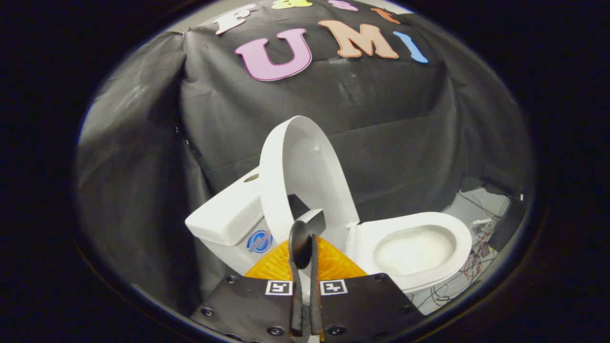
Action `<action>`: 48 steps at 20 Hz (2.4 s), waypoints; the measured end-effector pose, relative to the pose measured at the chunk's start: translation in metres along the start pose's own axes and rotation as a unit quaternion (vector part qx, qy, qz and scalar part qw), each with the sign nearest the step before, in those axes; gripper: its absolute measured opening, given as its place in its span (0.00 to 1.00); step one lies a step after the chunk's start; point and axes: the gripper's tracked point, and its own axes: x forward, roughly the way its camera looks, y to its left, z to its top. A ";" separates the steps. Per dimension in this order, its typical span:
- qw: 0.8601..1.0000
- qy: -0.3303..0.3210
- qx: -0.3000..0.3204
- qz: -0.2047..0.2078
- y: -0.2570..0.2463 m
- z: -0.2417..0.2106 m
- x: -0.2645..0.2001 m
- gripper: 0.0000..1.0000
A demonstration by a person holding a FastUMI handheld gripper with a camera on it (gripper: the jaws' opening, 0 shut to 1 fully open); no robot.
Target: Open the toilet lid.
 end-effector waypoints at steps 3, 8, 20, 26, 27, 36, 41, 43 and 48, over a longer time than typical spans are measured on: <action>1.000 0.000 -0.026 -0.011 0.011 -0.002 0.005 0.07; 0.997 0.001 -0.054 -0.055 0.021 -0.004 0.007 0.07; 0.995 -0.038 -0.094 0.026 0.008 0.011 -0.019 0.96; 0.992 -0.051 -0.109 0.048 -0.025 0.029 -0.050 0.98; 0.991 -0.055 -0.111 0.051 -0.031 0.035 -0.057 0.98; 0.988 -0.100 -0.094 0.072 -0.092 0.090 -0.106 0.97; 0.986 -0.100 -0.099 0.085 -0.137 0.099 -0.123 0.96; 0.985 -0.108 -0.115 0.074 -0.166 0.106 -0.131 0.96; 0.984 -0.070 -0.150 0.069 -0.216 0.091 -0.139 0.97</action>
